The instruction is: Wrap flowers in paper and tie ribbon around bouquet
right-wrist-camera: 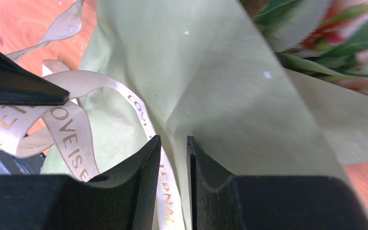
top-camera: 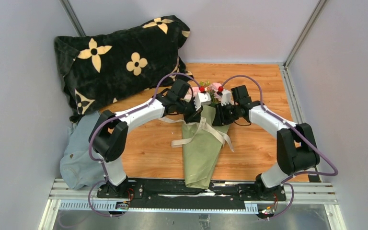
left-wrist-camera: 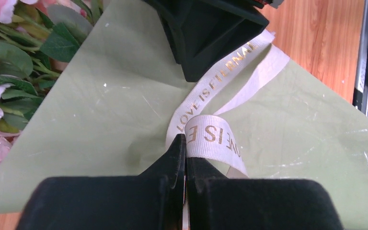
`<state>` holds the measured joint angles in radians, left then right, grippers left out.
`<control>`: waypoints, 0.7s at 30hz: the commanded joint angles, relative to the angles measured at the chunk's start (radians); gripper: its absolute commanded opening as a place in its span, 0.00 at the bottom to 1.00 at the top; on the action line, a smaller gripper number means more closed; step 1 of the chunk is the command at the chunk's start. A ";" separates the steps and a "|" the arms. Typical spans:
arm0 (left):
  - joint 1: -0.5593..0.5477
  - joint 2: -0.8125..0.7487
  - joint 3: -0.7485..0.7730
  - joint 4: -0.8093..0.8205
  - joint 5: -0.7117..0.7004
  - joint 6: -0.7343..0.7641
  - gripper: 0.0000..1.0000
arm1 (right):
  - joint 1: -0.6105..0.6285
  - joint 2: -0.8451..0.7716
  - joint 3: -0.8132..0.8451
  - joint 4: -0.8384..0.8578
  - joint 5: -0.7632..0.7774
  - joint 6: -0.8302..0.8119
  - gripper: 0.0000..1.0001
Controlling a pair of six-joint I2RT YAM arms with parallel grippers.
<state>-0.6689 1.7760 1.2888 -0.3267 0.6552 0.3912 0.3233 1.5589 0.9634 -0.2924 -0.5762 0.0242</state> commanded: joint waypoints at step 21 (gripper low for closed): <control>0.031 0.294 0.200 0.049 -0.039 -0.261 0.00 | 0.182 -0.396 -0.408 0.525 0.064 0.099 0.31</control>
<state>-0.6491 2.0636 1.4662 -0.2852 0.6155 0.1482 0.4381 1.1336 0.5816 0.0757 -0.5220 0.1307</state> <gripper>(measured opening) 0.007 0.272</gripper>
